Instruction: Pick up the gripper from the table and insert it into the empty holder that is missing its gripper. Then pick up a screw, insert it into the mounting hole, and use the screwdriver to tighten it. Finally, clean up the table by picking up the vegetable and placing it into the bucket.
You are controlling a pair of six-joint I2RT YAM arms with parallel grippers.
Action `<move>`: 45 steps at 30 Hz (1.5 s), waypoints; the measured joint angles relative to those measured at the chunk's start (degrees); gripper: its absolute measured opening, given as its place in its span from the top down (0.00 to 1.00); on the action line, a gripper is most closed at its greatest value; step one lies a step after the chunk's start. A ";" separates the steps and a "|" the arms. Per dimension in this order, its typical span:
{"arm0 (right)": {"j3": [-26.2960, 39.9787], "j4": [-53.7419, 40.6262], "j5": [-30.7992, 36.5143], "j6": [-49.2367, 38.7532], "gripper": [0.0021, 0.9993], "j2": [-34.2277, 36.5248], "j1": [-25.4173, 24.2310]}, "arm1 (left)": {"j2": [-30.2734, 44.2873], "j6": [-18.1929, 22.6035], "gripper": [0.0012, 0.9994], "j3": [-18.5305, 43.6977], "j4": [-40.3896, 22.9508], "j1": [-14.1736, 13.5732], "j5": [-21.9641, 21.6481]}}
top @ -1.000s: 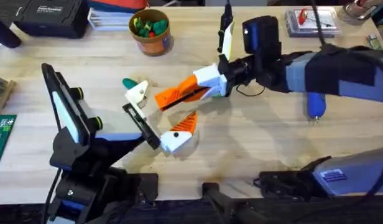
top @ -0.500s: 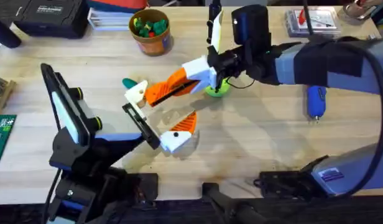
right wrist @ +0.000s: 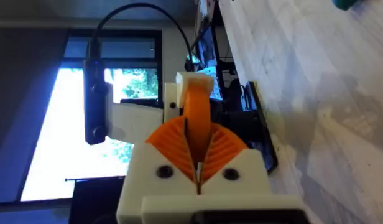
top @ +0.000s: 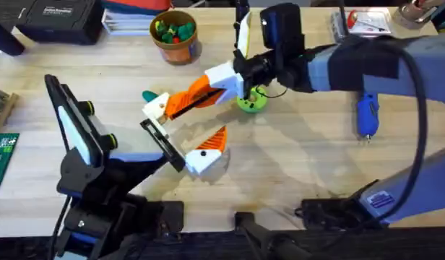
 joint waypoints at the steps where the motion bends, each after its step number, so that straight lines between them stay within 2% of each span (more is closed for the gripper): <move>1: 0.53 -0.01 -0.04 0.21 0.99 0.49 0.21 | 0.00 -0.01 0.01 0.00 0.01 0.00 -0.30; 10: 5.19 0.33 -0.66 2.16 0.99 5.36 2.36 | 0.00 -1.10 0.01 0.00 -0.01 0.26 -1.68; 24: 7.42 0.27 1.45 2.70 0.99 6.43 4.47 | 0.00 -1.51 0.01 0.00 0.01 0.67 -3.66; 45: 8.20 1.00 11.84 3.12 0.99 6.41 6.67 | 0.55 -3.99 0.01 0.02 -0.18 1.22 -7.72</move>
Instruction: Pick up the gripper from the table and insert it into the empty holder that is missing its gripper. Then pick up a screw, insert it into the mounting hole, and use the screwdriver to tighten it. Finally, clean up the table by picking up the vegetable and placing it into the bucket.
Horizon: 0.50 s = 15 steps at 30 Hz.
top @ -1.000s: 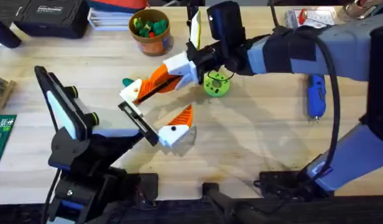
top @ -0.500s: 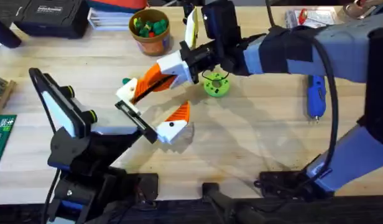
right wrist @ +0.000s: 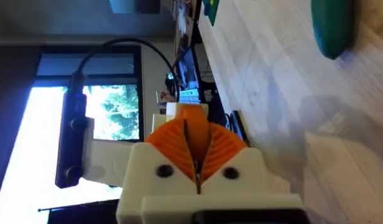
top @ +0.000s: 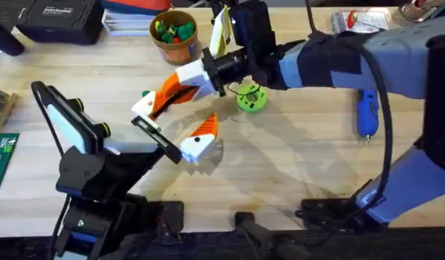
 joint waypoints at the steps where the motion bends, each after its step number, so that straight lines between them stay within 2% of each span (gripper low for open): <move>1: 0.00 0.18 0.34 0.00 0.99 0.00 0.08 | 0.00 -0.09 0.01 0.00 0.00 0.00 -0.05; 15: -0.02 4.79 4.96 1.09 0.99 0.02 1.95 | -0.11 0.61 0.01 0.00 0.02 0.35 -2.75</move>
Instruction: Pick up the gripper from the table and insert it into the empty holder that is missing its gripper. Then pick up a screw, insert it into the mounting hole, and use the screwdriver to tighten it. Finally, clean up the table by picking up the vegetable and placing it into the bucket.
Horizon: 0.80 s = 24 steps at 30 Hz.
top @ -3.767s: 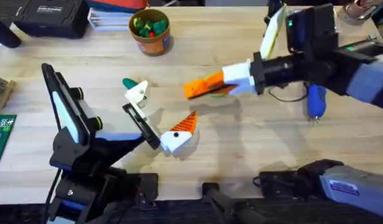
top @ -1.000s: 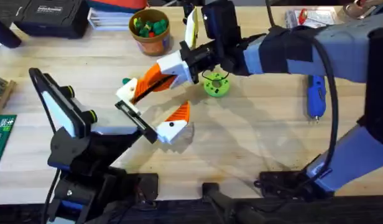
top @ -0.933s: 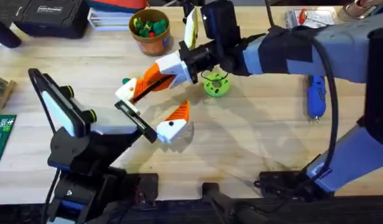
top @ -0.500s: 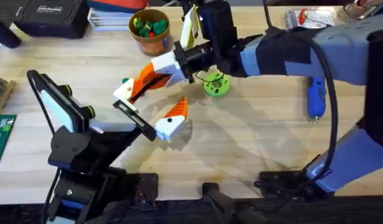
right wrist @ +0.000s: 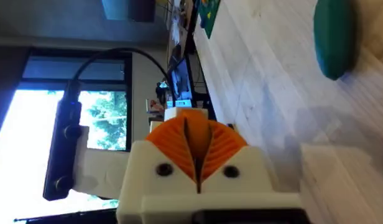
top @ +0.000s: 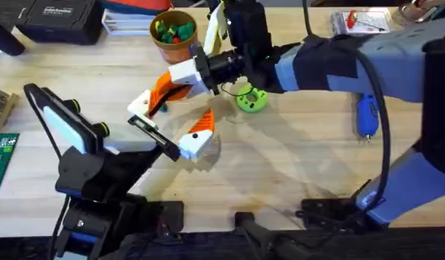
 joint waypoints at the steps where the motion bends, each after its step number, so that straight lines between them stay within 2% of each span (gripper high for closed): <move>1: 0.00 0.10 0.42 0.02 0.99 0.00 0.18 | 0.00 -0.02 0.01 0.00 -0.02 0.04 -0.23; 21: 0.00 0.09 0.40 -0.72 0.99 -0.02 0.61 | 0.00 -0.20 0.01 0.00 -0.02 0.04 -0.93; 24: 0.00 0.00 -0.07 -0.72 0.96 0.00 0.53 | -0.02 -0.15 0.01 0.00 -0.02 0.04 -0.84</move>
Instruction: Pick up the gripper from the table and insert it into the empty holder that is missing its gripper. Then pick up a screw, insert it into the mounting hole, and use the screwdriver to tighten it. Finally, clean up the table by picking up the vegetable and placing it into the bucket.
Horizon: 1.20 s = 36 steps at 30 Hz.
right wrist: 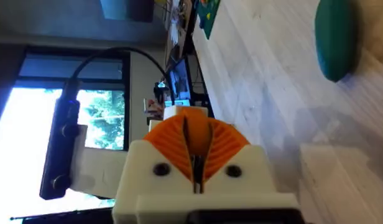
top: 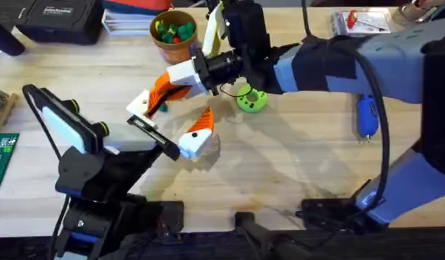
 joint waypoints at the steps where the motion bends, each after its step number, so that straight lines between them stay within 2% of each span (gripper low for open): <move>1: 0.00 -0.07 -0.27 0.00 0.94 -0.02 -0.07 | 0.01 0.12 0.01 0.00 0.00 0.00 0.07; 6: 0.00 -0.50 -2.09 -0.02 0.84 -0.02 -0.84 | 0.00 0.78 0.01 0.02 0.06 0.00 1.22; 11: 0.00 -0.84 -4.19 -0.03 0.77 0.00 -0.95 | -0.11 1.95 0.01 0.02 0.18 -0.55 4.29; 18: 0.00 -1.07 -6.72 -0.04 0.68 0.07 -1.74 | -0.11 2.85 0.01 0.02 0.21 -0.68 6.19; 28: 0.00 -0.75 -10.49 -0.02 0.60 0.07 -2.38 | -0.11 3.21 0.01 0.04 0.17 -1.79 11.06; 31: 0.00 -0.72 -11.38 -0.07 0.48 0.07 -2.82 | -0.11 3.19 0.01 0.04 0.13 -1.79 11.67; 34: 0.00 -0.72 -11.68 -0.36 0.07 0.07 -3.51 | -0.11 3.19 0.01 0.04 0.11 -1.79 12.19; 36: 0.00 -0.56 -11.41 -1.01 0.01 0.07 -4.21 | -0.11 3.19 0.01 0.04 0.09 -1.79 12.41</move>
